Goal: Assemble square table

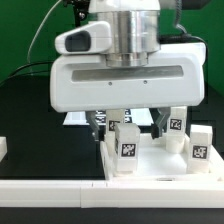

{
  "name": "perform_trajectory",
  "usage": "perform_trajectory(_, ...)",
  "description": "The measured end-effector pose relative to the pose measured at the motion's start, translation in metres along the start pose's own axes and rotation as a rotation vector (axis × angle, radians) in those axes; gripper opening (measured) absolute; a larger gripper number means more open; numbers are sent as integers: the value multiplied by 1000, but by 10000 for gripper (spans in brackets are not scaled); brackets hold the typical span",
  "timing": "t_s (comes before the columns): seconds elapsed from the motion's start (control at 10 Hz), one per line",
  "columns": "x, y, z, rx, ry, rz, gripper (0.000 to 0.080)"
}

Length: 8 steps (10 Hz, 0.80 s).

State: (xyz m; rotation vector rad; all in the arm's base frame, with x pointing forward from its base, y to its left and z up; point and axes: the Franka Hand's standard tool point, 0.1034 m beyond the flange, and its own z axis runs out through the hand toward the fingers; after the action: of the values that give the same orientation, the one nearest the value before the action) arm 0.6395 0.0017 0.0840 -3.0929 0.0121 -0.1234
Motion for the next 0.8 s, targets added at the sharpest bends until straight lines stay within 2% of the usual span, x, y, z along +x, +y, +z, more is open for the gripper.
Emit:
perform_trajectory(0.1,0,1,0,0,0,1,649)
perform_trajectory(0.2,0,0,0,2,0,60,529)
perform_trajectory(0.3,0,0,0,2,-1,156,330)
perform_trajectory(0.6,0,7,0,-5,3,513,289)
perform_trajectory(0.8,-3,9,2,1,29,929,288)
